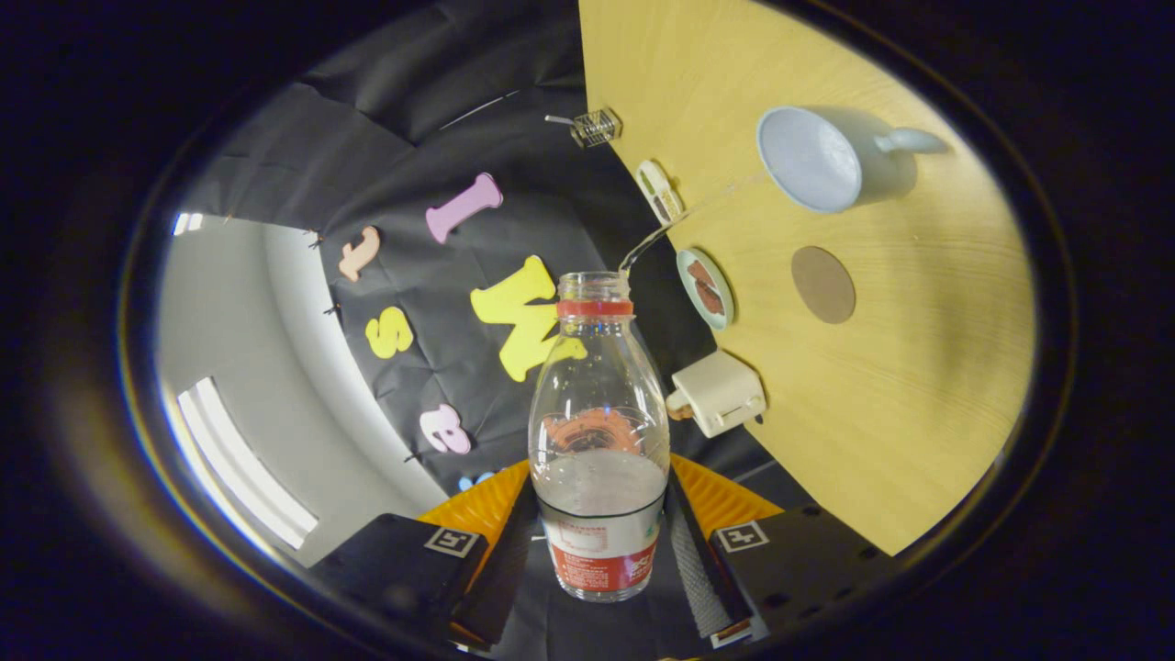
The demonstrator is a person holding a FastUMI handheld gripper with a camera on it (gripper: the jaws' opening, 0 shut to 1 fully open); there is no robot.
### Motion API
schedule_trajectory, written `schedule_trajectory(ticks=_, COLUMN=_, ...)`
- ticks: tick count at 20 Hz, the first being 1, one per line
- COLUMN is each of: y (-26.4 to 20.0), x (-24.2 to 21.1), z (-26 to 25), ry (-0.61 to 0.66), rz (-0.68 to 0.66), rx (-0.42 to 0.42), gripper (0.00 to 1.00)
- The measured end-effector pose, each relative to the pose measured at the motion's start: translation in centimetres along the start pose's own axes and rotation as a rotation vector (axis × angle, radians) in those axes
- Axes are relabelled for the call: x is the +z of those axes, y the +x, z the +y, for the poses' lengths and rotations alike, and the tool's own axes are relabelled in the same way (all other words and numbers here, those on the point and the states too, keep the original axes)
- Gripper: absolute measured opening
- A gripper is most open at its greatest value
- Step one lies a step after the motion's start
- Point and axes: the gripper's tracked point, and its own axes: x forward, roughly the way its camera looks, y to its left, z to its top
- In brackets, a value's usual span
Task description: Take the bottle from table, then pour the juice into the cup, finally place the bottle on the coaster
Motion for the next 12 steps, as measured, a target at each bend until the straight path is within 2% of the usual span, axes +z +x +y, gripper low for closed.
schedule_trajectory(ticks=9, y=1.2, x=0.7, z=-0.4, ry=0.106, rz=-0.01, rx=-0.035, gripper=0.79)
schedule_trajectory(ticks=12, y=1.1, x=1.9, z=0.2, ry=0.169, rz=-0.035, rx=-0.022, gripper=0.79)
